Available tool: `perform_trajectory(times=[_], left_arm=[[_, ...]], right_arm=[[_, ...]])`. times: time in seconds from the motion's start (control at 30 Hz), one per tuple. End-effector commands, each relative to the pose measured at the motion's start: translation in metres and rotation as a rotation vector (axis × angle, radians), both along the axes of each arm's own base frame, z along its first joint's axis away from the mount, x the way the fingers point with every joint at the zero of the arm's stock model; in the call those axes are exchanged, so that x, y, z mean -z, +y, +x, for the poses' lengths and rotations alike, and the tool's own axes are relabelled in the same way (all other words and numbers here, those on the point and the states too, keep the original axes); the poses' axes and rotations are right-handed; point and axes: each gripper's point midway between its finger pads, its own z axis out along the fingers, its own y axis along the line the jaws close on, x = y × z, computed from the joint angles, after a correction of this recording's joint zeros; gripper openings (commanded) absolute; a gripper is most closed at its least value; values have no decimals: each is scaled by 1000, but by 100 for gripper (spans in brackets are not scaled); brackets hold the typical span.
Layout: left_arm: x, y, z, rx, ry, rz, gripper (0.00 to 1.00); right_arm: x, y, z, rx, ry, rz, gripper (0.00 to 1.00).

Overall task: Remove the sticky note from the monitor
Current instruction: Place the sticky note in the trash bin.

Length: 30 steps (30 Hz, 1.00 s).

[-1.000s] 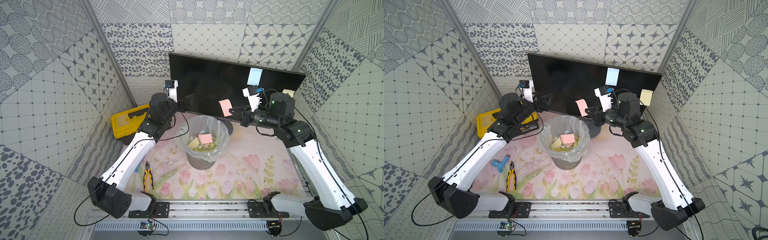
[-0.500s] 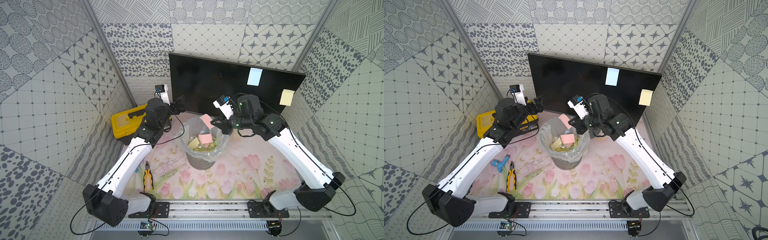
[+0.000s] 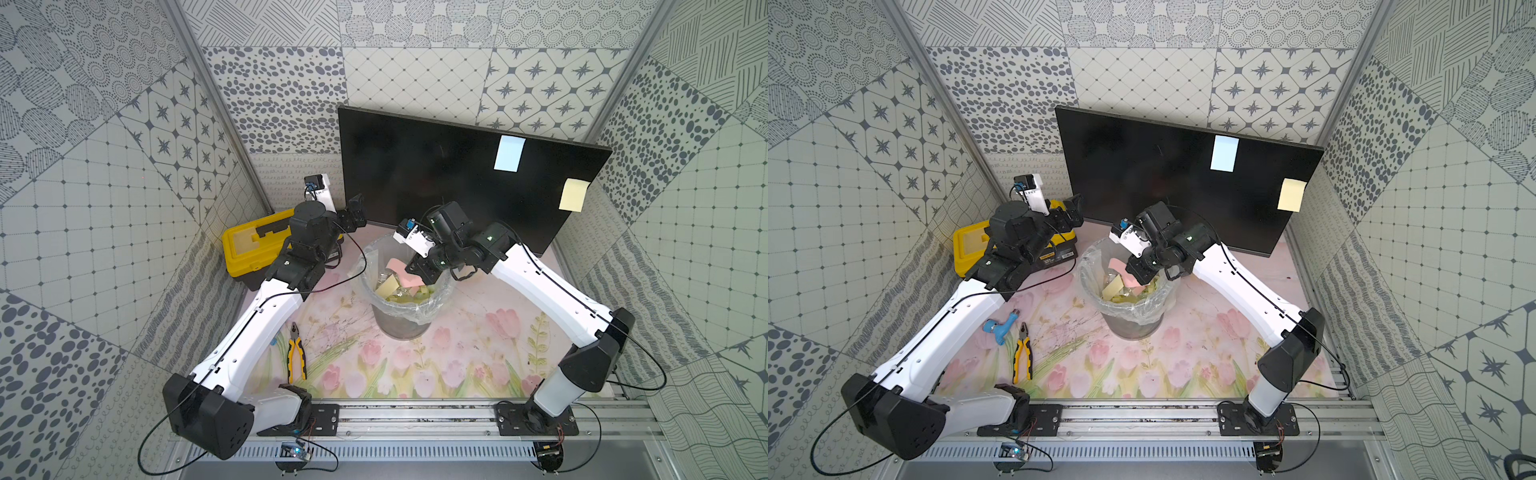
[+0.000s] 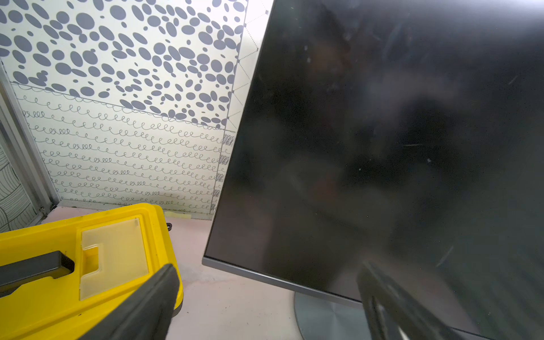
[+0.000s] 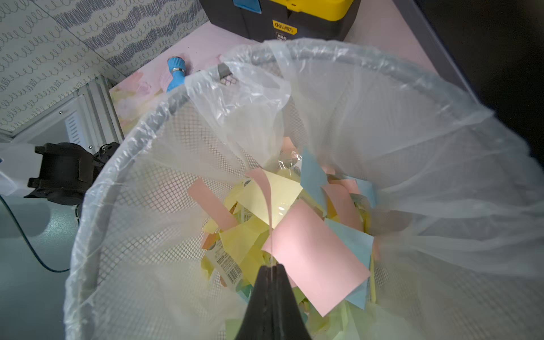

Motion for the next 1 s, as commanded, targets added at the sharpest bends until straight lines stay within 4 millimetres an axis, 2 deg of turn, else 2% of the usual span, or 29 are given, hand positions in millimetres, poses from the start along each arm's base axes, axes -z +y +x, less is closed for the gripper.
perform_trajectory(times=[0.0,0.1,0.3,0.43,0.6,0.97], left_arm=[[-9,9,0,-33,-31,-20,99],[-9,9,1,-32,-32,-18,99],[-10,7,3,-23,-35,-18,99],[-12,5,5,-15,-37,-20,99],[-13,3,7,-8,-37,-14,99],[-21,-7,11,43,-52,8,99]], right_arm=[[1,1,1,-28,-29,-37,0],[8,0,4,-23,-31,-65,0],[14,-7,15,12,-70,-130,37],[10,-10,21,28,-112,-159,53],[-4,-14,26,42,-170,-164,71],[-53,-26,32,101,-292,-120,92]])
